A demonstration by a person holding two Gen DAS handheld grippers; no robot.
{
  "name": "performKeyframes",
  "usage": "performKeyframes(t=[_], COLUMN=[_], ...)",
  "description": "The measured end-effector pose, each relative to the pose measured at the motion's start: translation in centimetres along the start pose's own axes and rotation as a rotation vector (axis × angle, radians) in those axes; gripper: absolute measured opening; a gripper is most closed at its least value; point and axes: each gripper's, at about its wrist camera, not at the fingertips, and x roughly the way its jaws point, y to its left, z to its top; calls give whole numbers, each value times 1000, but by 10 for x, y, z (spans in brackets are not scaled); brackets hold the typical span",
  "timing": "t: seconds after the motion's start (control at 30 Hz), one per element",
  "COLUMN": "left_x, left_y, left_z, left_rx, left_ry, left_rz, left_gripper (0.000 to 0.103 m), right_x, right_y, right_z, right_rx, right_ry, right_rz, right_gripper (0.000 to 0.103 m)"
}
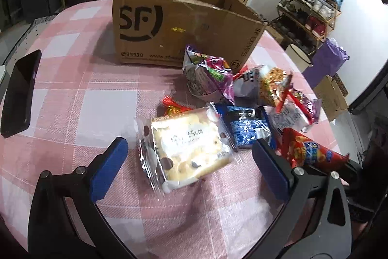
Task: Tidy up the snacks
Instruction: 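Grasp the cream bread pack with the left gripper while the right gripper holds the chip bag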
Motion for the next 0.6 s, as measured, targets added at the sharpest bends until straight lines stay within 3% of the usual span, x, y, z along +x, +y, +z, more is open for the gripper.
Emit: performKeyframes(t=[0.2,0.6], left_x=[21,46], left_y=[-1,1], left_z=[7,19], left_rx=[-23,-33], left_ry=[38,62], left_rz=[45,34], left_gripper=[102,96], right_x=[0,1], right_y=[-2,-4], right_z=[0,-2], right_rx=[8,15], right_ry=[-4,-4], right_rz=[6,11], right_gripper=[43,43])
